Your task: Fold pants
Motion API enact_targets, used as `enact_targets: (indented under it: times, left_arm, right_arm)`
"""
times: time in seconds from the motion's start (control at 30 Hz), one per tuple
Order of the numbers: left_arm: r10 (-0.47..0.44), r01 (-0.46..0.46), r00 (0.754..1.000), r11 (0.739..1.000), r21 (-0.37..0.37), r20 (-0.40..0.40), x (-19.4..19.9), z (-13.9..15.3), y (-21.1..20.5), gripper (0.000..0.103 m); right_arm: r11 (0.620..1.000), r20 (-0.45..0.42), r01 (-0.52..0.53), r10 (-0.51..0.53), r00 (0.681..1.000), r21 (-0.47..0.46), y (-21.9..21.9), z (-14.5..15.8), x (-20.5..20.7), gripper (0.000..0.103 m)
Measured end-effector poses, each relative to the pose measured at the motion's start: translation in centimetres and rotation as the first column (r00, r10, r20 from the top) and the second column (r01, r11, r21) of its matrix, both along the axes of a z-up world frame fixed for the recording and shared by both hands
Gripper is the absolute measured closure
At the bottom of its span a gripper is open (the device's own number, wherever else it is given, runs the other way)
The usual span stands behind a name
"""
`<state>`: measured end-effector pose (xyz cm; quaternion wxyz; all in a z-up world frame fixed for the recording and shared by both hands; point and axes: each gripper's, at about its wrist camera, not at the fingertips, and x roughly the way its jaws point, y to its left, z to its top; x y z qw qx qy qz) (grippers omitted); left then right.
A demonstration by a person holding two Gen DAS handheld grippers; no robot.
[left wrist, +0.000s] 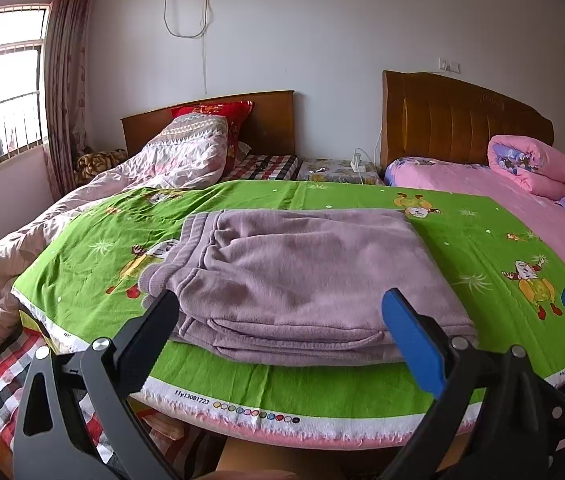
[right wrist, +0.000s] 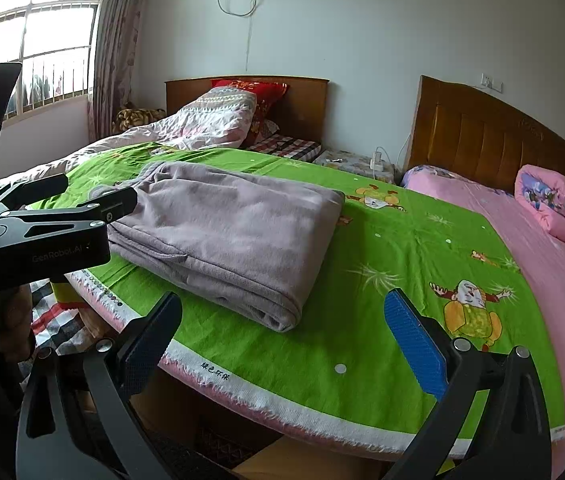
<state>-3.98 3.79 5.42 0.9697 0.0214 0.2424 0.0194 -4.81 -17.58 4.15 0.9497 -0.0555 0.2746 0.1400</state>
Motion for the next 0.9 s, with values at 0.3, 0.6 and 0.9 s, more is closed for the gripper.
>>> enact_targets:
  times: [0.3,0.6,0.9]
  left_arm:
    - [-0.002,0.002,1.0,1.0,0.002,-0.006,-0.15,-0.2,0.09,0.002]
    - [-0.002,0.002,1.0,1.0,0.003,-0.011,-0.05,-0.29,0.21,0.002]
    - [-0.002,0.002,1.0,1.0,0.002,-0.021,0.17,-0.48,0.44,0.002]
  right_arm:
    - [1.0,0.0,-0.002,0.002,1.0,0.0,-0.11,-0.03,0.05,0.005]
    - [1.0,-0.002,-0.004,0.004,1.0,-0.001,-0.1,-0.14,-0.01,0.005]
    - [1.0,-0.003,-0.004,0.004,1.0,-0.001,-0.13,-0.23,-0.04,0.005]
